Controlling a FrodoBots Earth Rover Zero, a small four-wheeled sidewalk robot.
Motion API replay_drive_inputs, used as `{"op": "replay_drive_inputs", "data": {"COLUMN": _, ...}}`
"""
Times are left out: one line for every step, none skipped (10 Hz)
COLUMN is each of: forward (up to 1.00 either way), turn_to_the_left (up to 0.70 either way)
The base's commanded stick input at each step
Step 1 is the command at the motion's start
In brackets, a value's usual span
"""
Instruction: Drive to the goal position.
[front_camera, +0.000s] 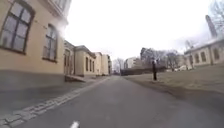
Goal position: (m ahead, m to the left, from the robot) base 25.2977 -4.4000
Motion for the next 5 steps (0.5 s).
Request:
{"op": "replay_drive_inputs", "data": {"forward": 0.7, "turn_to_the_left": 0.0}}
{"op": "replay_drive_inputs", "data": {"forward": 0.7, "turn_to_the_left": 0.0}}
{"op": "replay_drive_inputs", "data": {"forward": 0.7, "turn_to_the_left": 0.0}}
{"op": "replay_drive_inputs", "data": {"forward": 0.7, "turn_to_the_left": 0.0}}
{"op": "replay_drive_inputs", "data": {"forward": 0.7, "turn_to_the_left": 0.0}}
